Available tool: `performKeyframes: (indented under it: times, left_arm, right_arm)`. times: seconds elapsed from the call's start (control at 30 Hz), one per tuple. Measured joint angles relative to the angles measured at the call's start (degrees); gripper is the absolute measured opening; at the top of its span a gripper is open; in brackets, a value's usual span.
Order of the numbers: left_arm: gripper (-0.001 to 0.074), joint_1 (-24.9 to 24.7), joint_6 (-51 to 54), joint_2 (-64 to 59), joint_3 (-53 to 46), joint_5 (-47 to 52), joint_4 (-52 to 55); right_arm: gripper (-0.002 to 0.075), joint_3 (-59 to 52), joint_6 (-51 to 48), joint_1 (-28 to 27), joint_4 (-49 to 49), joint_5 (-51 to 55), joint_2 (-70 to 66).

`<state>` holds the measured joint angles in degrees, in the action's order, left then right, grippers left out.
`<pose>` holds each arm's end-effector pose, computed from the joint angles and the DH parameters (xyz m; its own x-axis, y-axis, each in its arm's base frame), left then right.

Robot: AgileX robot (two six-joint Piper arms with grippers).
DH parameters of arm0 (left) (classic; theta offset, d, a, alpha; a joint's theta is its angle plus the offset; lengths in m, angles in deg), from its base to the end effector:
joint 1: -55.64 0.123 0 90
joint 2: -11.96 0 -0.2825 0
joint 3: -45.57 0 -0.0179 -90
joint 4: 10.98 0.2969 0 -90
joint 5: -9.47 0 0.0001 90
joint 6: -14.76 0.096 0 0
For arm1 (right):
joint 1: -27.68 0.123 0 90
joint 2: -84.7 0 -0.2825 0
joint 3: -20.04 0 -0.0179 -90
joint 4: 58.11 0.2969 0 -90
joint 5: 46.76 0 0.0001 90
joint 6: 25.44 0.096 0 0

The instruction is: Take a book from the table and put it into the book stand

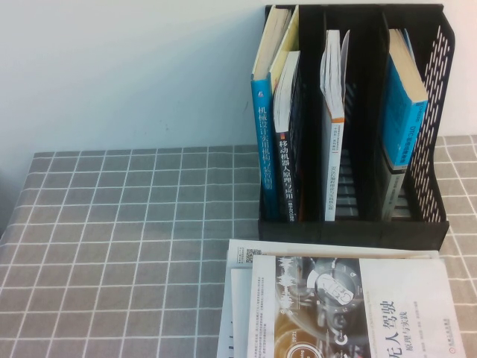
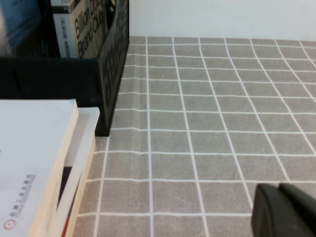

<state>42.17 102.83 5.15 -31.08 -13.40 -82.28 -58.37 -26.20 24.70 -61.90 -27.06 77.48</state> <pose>0.1045 0.0112 0.2300 0.1864 0.2546 -0.9489 -0.1988 0.9556 0.2174 0.1067 -0.0077 0.1736 -0.2681 -0.0616 -0.9614 0.0534 0.9955 -0.0787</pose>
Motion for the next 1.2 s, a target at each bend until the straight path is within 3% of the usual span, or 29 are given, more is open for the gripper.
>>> performKeyframes:
  times: [0.07,0.13,0.2,0.3,0.37,0.47,0.6,0.8,0.87,0.93,1.1,1.2]
  left_arm:
    - [-0.0004,0.0,11.3,0.0,0.0,-5.5,1.7]
    - [-0.0004,0.0,14.7,0.0,0.5,-8.8,4.9]
    - [-0.0004,0.0,8.3,0.0,2.0,-9.4,8.9]
    - [-0.0004,0.0,-14.1,0.0,5.5,-8.9,12.1]
    - [-0.0004,0.0,-28.1,0.0,6.5,-9.4,9.5]
    - [-0.0004,0.0,-32.2,0.0,6.3,-8.9,-1.5]
    - [-0.0004,0.0,-16.8,0.0,3.5,-5.4,-12.6]
    - [-0.0004,0.0,24.9,0.0,0.3,-1.9,-14.3]
    - [-0.0004,0.0,30.1,0.0,0.9,-1.4,-13.0]
    - [-0.0004,0.0,26.8,0.0,3.1,0.1,-12.6]
    - [-0.0004,0.0,-2.4,0.0,7.5,3.1,-14.6]
    - [-0.0004,0.0,-8.3,0.0,5.8,3.1,-17.9]
  right_arm:
    - [-0.0005,0.0,0.0,0.0,0.0,0.0,0.0]
    - [-0.0005,0.0,0.0,0.0,0.0,0.0,0.0]
    - [-0.0005,0.0,0.0,0.0,0.0,0.0,0.0]
    - [-0.0005,0.0,0.0,0.0,0.0,0.0,0.0]
    - [-0.0005,0.0,0.0,0.0,0.0,0.0,0.0]
    - [-0.0005,0.0,0.0,0.0,0.0,0.0,0.0]
    - [-0.0005,0.0,0.0,0.0,0.0,0.0,0.0]
    - [-0.0005,0.0,0.0,0.0,0.0,0.0,0.0]
    - [-0.0005,0.0,0.0,0.0,0.0,0.0,0.0]
    - [-0.0005,0.0,0.0,0.0,0.0,0.0,0.0]
    - [-0.0005,0.0,0.0,0.0,0.0,0.0,0.0]
    - [-0.0005,0.0,0.0,0.0,0.0,0.0,0.0]
